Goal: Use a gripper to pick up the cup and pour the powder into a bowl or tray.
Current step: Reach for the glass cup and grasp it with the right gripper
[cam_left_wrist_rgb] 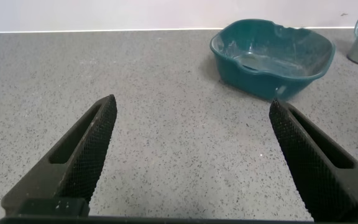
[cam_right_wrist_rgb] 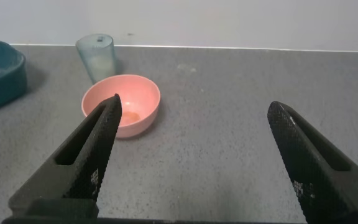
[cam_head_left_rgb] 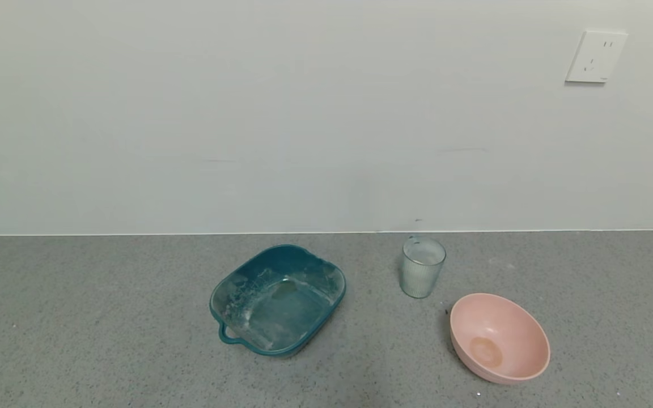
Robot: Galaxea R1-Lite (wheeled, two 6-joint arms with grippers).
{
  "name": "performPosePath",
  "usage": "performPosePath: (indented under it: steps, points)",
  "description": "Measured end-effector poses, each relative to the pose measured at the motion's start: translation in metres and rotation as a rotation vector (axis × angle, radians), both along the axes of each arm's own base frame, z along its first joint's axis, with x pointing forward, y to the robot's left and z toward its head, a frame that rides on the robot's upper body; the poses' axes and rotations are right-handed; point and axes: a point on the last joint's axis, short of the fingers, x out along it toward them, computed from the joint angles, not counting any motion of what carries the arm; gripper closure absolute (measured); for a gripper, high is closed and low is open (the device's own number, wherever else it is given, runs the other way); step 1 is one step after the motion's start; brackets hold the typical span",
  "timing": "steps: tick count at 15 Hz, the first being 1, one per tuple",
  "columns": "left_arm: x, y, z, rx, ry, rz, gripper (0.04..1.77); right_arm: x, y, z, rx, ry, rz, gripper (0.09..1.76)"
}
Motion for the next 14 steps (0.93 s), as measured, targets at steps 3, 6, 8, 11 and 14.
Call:
performPosePath:
  steps: [3, 6, 8, 11, 14]
  points:
    - [0.0, 0.0, 0.0, 0.0, 0.0, 0.0, 0.05, 0.018, 0.0, 0.034, -0.009, 0.051, 0.031, 0.14]
    - [0.0, 0.0, 0.0, 0.0, 0.0, 0.0, 0.05, 0.055, 0.004, 0.066, -0.025, 0.15, 0.097, 0.14]
    - [0.0, 0.0, 0.0, 0.0, 0.0, 0.0, 0.05, 0.087, 0.01, 0.081, -0.036, 0.227, 0.148, 0.14]
    - [0.0, 0.0, 0.0, 0.0, 0.0, 0.0, 0.05, 0.143, 0.026, 0.091, -0.055, 0.329, 0.202, 0.14]
    - [0.0, 0.0, 0.0, 0.0, 0.0, 0.0, 0.05, 0.198, 0.047, 0.086, -0.074, 0.394, 0.251, 0.14]
